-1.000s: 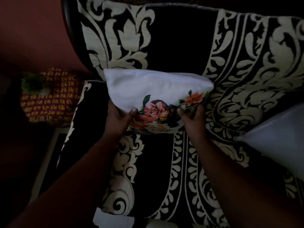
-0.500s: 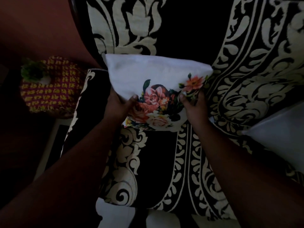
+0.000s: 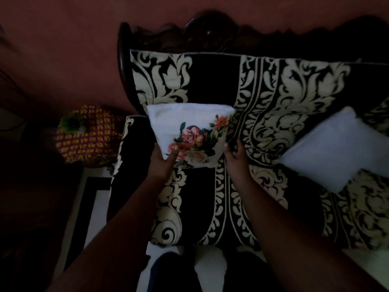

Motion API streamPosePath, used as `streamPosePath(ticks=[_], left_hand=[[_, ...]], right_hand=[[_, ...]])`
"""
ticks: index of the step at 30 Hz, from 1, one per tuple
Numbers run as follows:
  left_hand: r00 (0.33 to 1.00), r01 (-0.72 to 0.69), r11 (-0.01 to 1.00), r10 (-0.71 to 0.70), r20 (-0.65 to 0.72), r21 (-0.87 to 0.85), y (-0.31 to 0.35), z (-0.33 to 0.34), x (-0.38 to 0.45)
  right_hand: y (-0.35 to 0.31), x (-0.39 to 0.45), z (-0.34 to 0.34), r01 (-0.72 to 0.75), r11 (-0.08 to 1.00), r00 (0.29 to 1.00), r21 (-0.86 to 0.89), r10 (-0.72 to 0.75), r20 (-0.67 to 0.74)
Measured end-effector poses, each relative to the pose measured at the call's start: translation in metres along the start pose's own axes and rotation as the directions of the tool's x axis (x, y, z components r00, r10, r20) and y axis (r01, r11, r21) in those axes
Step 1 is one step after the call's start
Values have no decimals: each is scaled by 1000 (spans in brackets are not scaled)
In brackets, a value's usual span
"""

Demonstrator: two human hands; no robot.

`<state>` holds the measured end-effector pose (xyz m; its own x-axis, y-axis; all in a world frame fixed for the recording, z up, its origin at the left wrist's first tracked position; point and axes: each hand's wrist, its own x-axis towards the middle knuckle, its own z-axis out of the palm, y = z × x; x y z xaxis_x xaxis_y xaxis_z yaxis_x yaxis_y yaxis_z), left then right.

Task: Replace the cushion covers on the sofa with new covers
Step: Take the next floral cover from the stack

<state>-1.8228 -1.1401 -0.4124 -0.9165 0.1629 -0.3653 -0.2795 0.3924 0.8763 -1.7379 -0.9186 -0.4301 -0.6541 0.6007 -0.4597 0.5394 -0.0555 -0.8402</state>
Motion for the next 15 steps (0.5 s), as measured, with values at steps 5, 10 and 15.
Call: streamPosePath(ticks=[5,10,15], left_hand=[[989,15,1000,-14,149,-8,76,-10,-86],[964,-150,987,131,233,65,147,5,-155],[887,-256,965,212,409,55,200,54,-207]], right_hand=[[-29,-93,-48,6,998,996,70,0,-85],[-48,-157,-108,51,983,981,175,-17,-192],[-46,-203,-184,128,973,947,194,-63,-314]])
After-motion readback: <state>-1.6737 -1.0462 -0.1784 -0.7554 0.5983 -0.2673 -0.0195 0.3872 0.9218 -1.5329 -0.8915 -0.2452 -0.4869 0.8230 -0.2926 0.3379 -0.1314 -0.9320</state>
